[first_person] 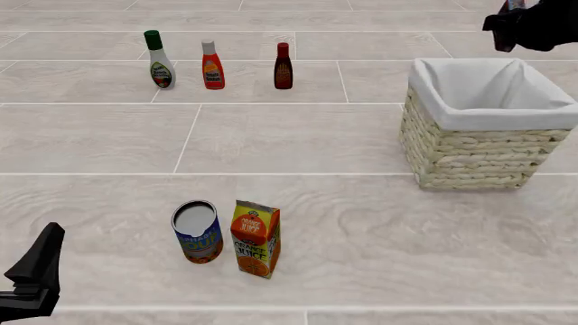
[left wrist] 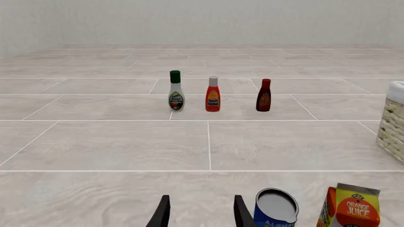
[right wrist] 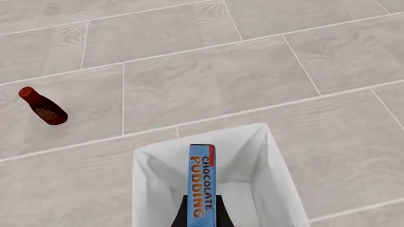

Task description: Pick the chocolate pudding and place it in the basket.

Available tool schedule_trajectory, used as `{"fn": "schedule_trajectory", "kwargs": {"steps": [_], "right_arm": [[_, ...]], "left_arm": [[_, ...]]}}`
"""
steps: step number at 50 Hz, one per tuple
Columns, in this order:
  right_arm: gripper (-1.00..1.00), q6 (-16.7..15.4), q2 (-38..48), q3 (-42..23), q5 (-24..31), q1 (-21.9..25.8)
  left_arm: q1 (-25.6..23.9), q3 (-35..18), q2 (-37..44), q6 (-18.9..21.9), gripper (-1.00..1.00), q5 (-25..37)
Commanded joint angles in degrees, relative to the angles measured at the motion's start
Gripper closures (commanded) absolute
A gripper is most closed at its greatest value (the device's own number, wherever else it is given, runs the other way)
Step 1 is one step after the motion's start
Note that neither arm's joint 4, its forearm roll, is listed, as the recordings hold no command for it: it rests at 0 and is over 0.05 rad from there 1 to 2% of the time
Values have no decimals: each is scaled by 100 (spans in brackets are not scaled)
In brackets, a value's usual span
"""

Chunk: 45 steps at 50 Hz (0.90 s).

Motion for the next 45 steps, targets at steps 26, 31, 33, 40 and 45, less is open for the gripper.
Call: {"fn": "schedule_trajectory", "kwargs": {"steps": [26, 31, 33, 40, 45], "right_arm": [[100, 73, 395, 390, -336, -223], [100, 80, 449, 401, -339, -225], [100, 58, 477, 421, -359, -223], [100, 61, 562, 429, -372, -247], [100, 61, 619, 416, -372, -271]], "left_arm": [[-1, 0, 0, 1, -100, 0], [2, 0, 0, -2, -100, 0], [-1, 0, 1, 1, -100, 0], [-1, 0, -1, 3, -100, 0], [0, 0, 0, 1, -100, 0]]}}
